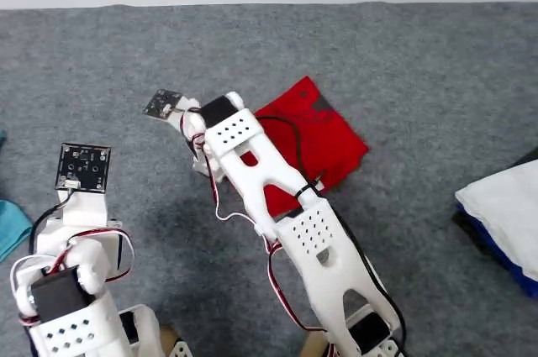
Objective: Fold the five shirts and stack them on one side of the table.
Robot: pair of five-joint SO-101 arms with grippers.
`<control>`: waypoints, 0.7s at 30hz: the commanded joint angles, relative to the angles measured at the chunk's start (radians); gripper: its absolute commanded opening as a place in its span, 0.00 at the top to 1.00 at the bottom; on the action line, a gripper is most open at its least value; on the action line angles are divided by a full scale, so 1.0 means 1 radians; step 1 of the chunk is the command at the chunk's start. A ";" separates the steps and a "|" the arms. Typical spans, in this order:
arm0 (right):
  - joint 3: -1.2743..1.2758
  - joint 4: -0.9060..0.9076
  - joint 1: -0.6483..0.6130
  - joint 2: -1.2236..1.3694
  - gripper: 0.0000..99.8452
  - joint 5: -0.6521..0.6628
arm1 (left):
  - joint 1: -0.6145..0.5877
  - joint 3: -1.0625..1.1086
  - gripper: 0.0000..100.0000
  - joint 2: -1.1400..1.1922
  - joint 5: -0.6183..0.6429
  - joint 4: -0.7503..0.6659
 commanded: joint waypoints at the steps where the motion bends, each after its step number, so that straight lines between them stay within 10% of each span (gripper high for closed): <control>1: -0.129 0.038 0.001 0.002 0.96 0.071 | 0.003 -0.007 1.00 -0.012 -0.009 0.000; 21: -0.212 0.016 0.191 0.007 0.96 0.077 | 0.003 -0.005 1.00 -0.008 -0.009 -0.003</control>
